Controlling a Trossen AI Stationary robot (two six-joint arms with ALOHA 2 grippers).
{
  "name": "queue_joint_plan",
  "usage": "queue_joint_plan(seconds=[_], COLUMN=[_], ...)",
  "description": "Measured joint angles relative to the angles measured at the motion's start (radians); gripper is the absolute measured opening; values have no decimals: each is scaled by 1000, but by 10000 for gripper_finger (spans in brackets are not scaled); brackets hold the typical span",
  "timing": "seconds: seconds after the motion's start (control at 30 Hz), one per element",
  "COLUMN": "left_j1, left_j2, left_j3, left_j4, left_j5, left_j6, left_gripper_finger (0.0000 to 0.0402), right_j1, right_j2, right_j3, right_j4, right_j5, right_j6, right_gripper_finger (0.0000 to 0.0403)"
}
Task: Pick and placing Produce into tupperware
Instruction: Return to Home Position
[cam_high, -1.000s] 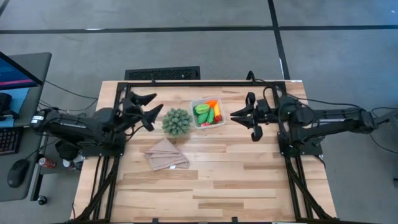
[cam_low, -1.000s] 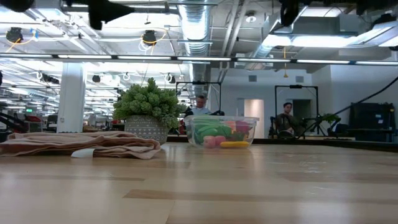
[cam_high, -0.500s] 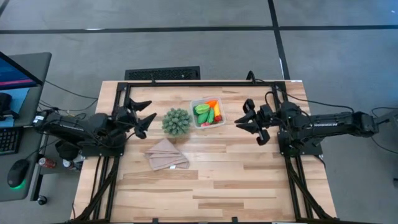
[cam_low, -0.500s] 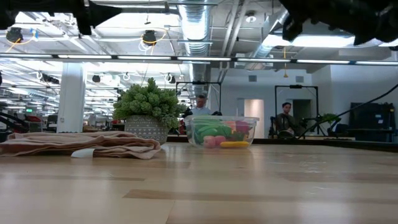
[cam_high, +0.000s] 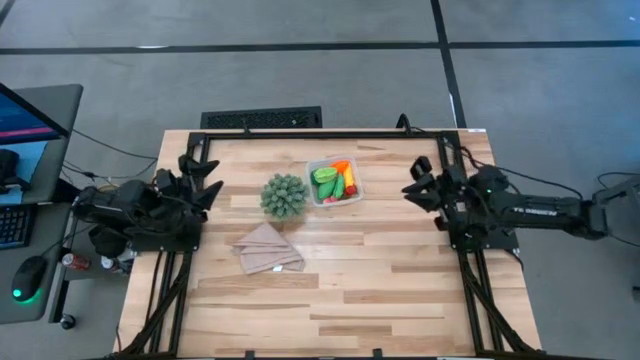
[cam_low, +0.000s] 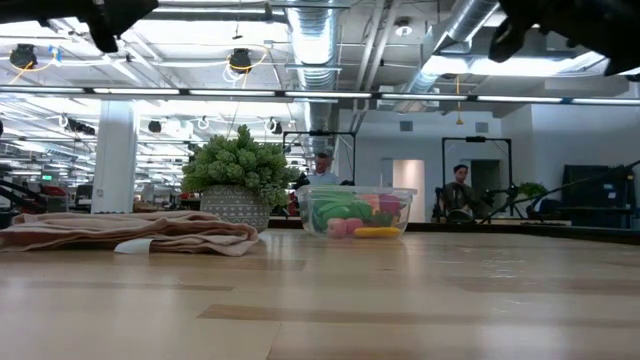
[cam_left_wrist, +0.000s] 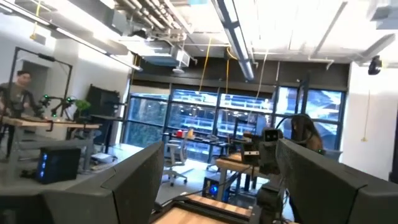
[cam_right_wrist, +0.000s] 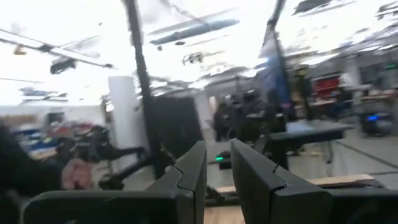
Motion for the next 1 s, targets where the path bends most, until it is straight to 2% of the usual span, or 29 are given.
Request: queue_joint_plan(seconds=[0.17,0.4,0.53,0.8,1.0], left_j1=[-29,-42,-42,-42,-42], left_j2=[-67,-74,-74,-74,-74], left_j3=[0,0,0,0,0], left_j4=[-48,-84,-85,-77,-80], left_j5=[-25,-57,-67,-67,-68], left_j6=[10,32,31,37,28], left_gripper_finger=[300,300,300,300,300], right_j1=[73,226,297,375,391], right_j2=[-139,-288,-357,-508,-508], right_j3=[0,0,0,0,0], right_j4=[-146,-369,-432,-572,-587], right_j5=[141,291,365,473,514], right_j6=[-44,-95,-133,-150,-190], right_gripper_finger=[68,68,68,68,68])
